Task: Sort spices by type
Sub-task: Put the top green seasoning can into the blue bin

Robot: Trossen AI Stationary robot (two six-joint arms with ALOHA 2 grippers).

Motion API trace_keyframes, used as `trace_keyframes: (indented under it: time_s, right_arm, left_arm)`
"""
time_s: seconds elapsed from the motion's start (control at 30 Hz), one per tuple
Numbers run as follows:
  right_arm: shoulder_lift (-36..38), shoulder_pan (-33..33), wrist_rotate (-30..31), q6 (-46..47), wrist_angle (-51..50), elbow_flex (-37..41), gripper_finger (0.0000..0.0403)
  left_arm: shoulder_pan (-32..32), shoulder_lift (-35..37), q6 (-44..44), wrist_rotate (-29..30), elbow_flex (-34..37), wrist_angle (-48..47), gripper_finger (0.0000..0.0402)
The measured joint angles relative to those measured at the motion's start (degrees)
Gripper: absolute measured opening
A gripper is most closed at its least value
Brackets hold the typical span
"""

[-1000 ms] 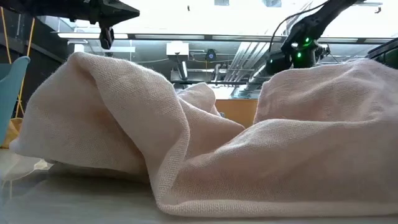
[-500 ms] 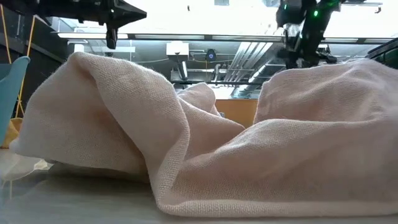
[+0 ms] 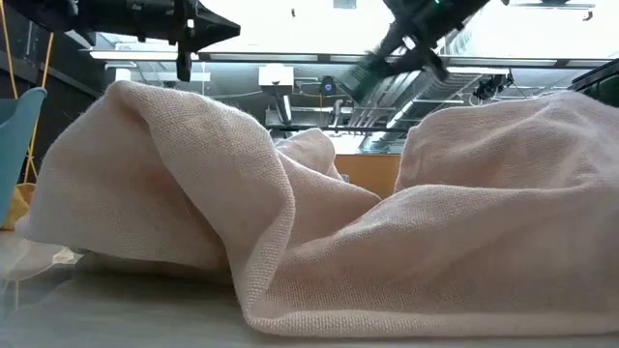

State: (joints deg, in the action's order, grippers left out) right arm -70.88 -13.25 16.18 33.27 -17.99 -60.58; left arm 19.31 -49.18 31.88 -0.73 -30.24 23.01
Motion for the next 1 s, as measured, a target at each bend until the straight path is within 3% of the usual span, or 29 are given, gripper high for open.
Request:
trace_keyframes:
  time_s: [0.27,0.4,0.67,0.87,1.0]
  right_arm:
    - [-11.6,13.4,0.0,4.9,22.0,-0.2,0.0124]
    - [-20.4,18.2,0.9,6.7,24.7,-5.5,0.0124]
    - [-39.1,23.4,0.8,6.8,12.7,-29.6,0.0124]
    - [-51.5,24.6,-5.5,3.0,5.5,-49.9,0.0124]
    - [-59.3,24.7,-12.2,-0.3,1.9,-61.2,0.0124]
  left_arm:
    - [2.8,2.5,-9.8,-3.5,-2.8,-2.6,0.0059]
    - [5.0,4.2,-16.7,-7.3,-6.4,-9.0,0.0074]
    - [5.8,8.7,-21.4,-8.5,-10.2,-17.9,0.0083]
    - [5.7,12.8,-20.6,-14.7,-10.3,-19.2,0.0084]
    - [5.7,14.5,-17.4,-15.5,-10.3,-19.5,0.0084]
